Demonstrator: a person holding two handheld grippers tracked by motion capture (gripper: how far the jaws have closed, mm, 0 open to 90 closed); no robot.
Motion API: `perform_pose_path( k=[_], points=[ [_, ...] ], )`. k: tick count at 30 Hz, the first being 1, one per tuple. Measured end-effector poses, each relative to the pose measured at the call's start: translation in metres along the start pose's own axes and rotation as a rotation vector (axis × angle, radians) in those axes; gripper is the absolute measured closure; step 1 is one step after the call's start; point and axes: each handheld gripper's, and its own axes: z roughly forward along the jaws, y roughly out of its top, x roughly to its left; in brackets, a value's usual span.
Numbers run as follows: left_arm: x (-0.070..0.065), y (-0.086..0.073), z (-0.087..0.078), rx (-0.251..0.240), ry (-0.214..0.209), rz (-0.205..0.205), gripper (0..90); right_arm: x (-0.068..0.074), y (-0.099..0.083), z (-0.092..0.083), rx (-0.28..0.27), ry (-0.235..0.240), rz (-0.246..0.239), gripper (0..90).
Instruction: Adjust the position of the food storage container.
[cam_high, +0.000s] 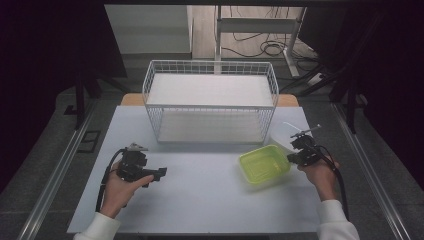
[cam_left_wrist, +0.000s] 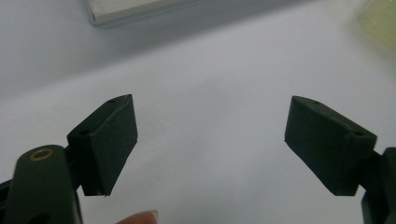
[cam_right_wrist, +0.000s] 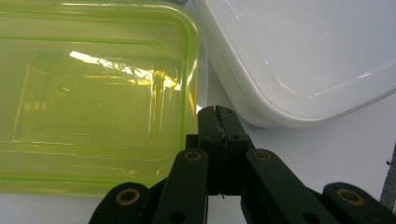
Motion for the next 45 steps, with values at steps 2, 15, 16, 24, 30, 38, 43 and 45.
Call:
perform_pose_path(
  k=[2, 15, 16, 24, 30, 38, 43, 45],
  points=[
    [0.0, 0.0, 0.0, 0.003, 0.001, -0.001, 16.9, -0.001, 0.0, 0.001, 0.001, 0.0, -0.008, 89.2],
    [0.0, 0.0, 0.001, 0.007, 0.005, 0.008, 16.9, 0.012, 0.003, 0.008, 0.007, 0.025, -0.078, 89.2],
    [0.0, 0.0, 0.001, 0.007, 0.005, 0.008, 16.9, 0.012, 0.003, 0.008, 0.007, 0.025, -0.078, 89.2],
    [-0.001, 0.0, 0.002, 0.008, 0.001, 0.012, 16.9, 0.024, 0.006, 0.012, -0.002, 0.039, -0.104, 89.2],
    [-0.001, 0.0, 0.003, 0.012, 0.0, 0.016, 16.9, 0.034, 0.008, 0.014, -0.01, 0.062, -0.12, 89.2],
    [-0.002, 0.0, 0.003, 0.012, -0.002, 0.022, 16.8, 0.063, 0.015, 0.018, -0.017, 0.092, -0.171, 89.2],
    [-0.001, 0.0, 0.004, 0.016, 0.0, 0.022, 16.8, 0.074, 0.017, 0.019, -0.02, 0.107, -0.187, 89.2],
    [-0.002, 0.0, 0.004, 0.018, 0.001, 0.024, 16.7, 0.079, 0.018, 0.02, -0.022, 0.108, -0.189, 89.2]
  ],
)
